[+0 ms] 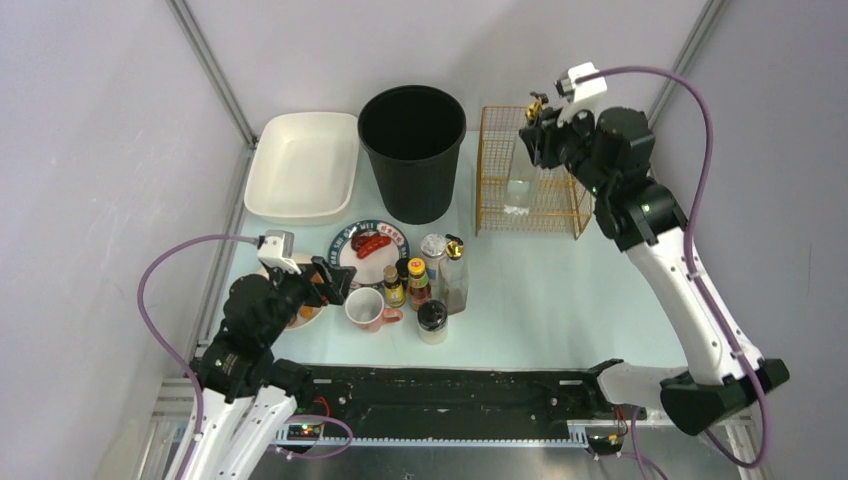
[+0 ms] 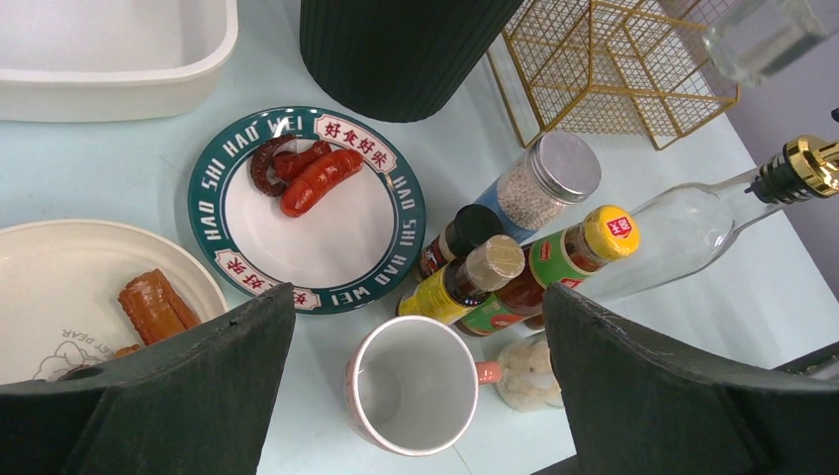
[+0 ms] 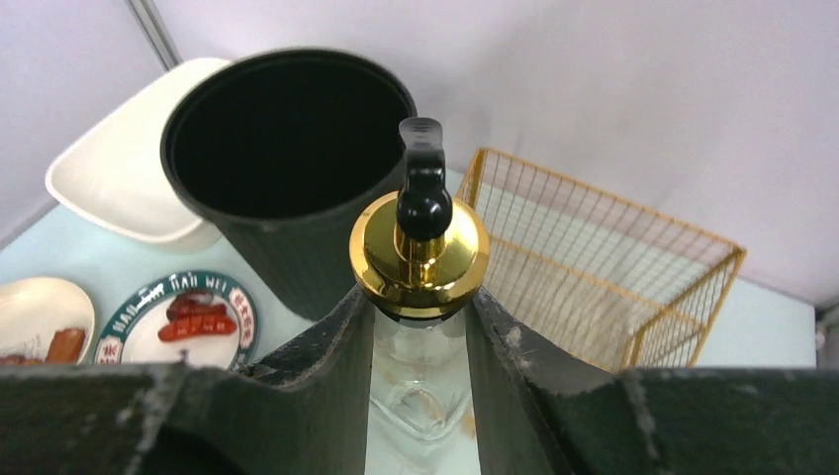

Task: Clear the kitchen counter

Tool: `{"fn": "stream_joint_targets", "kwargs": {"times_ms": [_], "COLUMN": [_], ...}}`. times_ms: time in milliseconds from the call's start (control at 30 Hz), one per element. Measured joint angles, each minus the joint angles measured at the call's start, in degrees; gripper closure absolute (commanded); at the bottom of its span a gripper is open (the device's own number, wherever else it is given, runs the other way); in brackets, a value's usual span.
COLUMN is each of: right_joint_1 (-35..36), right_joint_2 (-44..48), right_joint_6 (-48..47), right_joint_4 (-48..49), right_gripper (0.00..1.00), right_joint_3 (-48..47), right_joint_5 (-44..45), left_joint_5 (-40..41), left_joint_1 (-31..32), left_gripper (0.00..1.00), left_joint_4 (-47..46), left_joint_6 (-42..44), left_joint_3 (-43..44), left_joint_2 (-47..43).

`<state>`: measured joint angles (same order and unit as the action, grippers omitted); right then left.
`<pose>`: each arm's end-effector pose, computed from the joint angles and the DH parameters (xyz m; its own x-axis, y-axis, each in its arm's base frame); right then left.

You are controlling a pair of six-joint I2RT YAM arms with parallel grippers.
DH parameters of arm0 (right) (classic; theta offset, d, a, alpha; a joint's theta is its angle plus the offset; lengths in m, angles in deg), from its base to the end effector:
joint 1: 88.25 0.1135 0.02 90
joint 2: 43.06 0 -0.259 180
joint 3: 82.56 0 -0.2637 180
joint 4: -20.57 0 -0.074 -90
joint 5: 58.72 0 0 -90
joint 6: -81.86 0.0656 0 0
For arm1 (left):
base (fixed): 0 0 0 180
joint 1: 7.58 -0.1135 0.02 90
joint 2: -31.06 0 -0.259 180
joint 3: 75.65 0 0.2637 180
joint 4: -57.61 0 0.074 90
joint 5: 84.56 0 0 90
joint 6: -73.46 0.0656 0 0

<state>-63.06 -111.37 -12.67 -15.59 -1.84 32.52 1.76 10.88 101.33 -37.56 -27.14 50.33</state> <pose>0.2625 0.1219 0.4772 -0.0495 -0.1106 -0.9926 -0.4112 0.9080 -0.0806 0.1321 -0.0485 0.2929 -0.3559 -0.2586 -0.8980 0.2649 0.8936 -0.3623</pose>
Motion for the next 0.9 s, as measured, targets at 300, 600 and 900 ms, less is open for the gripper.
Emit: {"fn": "stream_joint_targets", "kwargs": {"times_ms": [300, 600, 900], "right_joint_1": [-6.0, -10.4, -11.2], "right_joint_2": [-11.4, -22.5, -31.9], "right_joint_6": [-1.6, -1.6, -2.6], "right_joint_4": [6.6, 12.1, 14.2], "right_gripper": [1.00, 1.00, 1.00], "right_joint_3": [-8.3, -15.9, -29.8], "right_joint_5": [-10.2, -16.1, -18.8], "left_joint_5": [0.0, -0.1, -0.2], "left_joint_1": [0.0, 0.0, 0.0], "left_gripper": [0.02, 0.02, 0.02], "left_joint_4": [0.0, 0.0, 0.0], "left_joint_6": [0.0, 0.0, 0.0], "left_joint_3": [0.0, 0.0, 0.0], "left_joint_2": [0.0, 0.0, 1.2]}}
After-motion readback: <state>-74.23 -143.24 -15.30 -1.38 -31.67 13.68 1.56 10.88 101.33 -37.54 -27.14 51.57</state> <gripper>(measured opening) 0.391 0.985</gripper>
